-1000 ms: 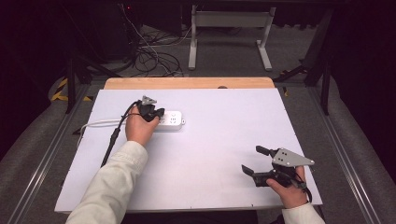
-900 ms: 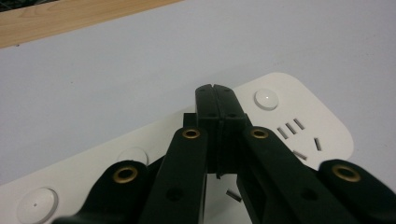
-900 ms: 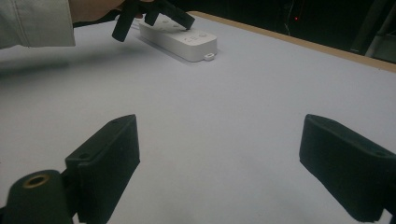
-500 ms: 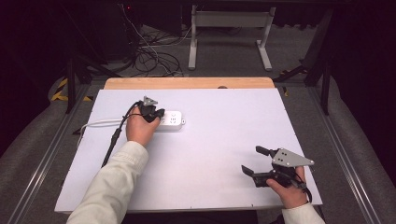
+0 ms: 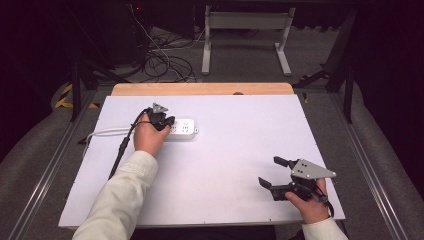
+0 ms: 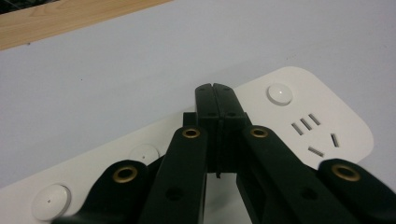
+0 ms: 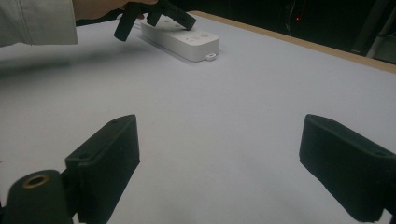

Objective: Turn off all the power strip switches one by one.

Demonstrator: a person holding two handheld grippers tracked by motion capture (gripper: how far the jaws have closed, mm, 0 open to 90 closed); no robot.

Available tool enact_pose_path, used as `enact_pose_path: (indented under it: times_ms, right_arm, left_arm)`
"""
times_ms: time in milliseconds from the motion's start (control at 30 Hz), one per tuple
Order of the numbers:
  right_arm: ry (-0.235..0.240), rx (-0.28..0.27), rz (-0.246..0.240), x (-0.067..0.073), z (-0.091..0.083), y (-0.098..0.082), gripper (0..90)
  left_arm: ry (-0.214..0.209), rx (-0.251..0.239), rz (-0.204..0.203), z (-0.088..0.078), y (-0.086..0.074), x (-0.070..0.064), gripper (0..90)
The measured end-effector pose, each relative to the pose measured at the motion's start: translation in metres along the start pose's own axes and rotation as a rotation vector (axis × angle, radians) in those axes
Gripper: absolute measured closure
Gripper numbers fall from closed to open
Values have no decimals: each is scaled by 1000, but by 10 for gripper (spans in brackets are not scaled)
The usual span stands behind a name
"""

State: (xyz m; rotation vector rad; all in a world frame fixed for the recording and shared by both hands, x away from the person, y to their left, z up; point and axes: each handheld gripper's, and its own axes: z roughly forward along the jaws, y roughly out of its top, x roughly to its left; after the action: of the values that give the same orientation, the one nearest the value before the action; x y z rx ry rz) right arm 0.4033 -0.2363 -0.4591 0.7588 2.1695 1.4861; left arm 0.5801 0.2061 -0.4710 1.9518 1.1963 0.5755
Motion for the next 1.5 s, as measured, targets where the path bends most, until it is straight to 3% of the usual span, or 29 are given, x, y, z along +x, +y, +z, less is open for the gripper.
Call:
enact_pose_path:
  times_ms: [233,333,733,1033,1133,1267,1500]
  right_arm:
    - [1,2,-1,0,1,0,129]
    - [1,2,0,0,1,0,129]
    - [1,-1,1,0,0,0,129]
    - [5,-2,-1,1,0,0,129]
    - [6,-3,-1,1,0,0,129]
    - [6,-2,-2,1,0,0,129]
    - [7,-2,-2,2,0,0,129]
  left_arm:
    - [-20,-11,4,2,0,-4,900]
    - [-4,-5,29,3,1,-8,900]
    - [4,0,40,2,1,-7,900]
    - [6,5,24,2,2,-7,900]
    - [24,12,60,2,2,-9,900]
    - [18,24,40,2,4,-9,900]
    - [29,33,52,2,4,-11,900]
